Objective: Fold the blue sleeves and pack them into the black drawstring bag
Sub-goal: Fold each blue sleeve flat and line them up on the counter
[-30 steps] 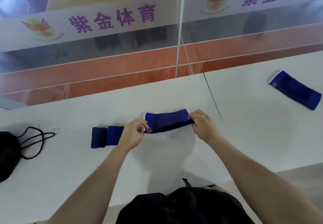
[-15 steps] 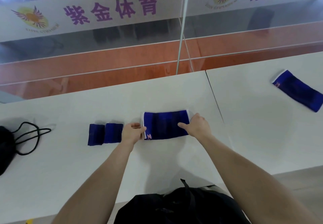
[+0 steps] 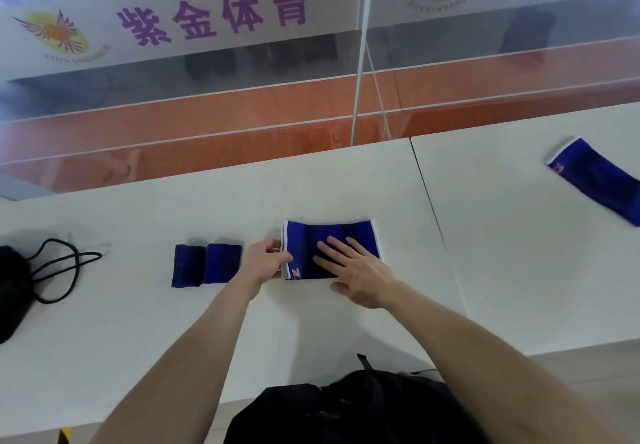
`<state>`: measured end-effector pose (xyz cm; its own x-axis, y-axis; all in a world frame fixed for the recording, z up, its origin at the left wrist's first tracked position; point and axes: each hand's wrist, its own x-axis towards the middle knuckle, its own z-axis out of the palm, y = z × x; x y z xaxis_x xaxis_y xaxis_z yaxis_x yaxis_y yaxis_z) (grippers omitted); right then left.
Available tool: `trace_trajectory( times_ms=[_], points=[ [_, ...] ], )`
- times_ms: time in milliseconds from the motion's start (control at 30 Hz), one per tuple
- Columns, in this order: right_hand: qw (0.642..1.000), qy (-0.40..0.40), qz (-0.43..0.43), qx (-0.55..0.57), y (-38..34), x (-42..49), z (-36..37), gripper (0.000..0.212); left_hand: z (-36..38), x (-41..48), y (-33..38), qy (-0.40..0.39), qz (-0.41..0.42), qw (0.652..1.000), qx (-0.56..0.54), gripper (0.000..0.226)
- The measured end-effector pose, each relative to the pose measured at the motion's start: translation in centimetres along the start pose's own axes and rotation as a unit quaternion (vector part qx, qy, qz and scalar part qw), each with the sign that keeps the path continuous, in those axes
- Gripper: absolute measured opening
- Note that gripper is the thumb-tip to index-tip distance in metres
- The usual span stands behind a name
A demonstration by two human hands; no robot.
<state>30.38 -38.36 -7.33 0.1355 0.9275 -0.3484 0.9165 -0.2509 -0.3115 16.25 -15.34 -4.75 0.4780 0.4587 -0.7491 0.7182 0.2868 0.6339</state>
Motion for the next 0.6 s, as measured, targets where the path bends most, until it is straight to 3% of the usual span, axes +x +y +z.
trace_trajectory(
  times_ms=[100,233,333,400,533,600],
  points=[
    [0.999,-0.041,0.012,-0.010,0.1,0.2,-0.5,0.066,0.0,-0.2,0.4,0.001,0.026,0.999,0.021,0.030],
    [0.999,0.008,0.038,0.022,0.0,-0.2,-0.8,0.065,0.2,-0.6,1.2,0.018,0.043,0.997,0.058,0.027],
    [0.999,-0.008,0.035,0.021,0.2,-1.0,-0.5,0.068,0.3,-1.1,2.1,0.030,0.049,0.994,0.096,0.027],
    [0.995,0.009,0.054,0.089,0.3,-0.8,-1.5,0.061,0.4,-1.3,2.7,0.053,0.058,0.987,0.138,0.029],
    [0.940,0.197,0.230,0.158,2.3,-1.9,-3.9,0.045,1.0,-1.9,4.5,0.091,0.118,0.962,0.231,0.023],
    [0.915,0.176,0.300,0.203,3.7,-2.9,-4.0,0.054,1.2,-2.1,5.4,0.100,0.147,0.948,0.264,0.021]
  ],
)
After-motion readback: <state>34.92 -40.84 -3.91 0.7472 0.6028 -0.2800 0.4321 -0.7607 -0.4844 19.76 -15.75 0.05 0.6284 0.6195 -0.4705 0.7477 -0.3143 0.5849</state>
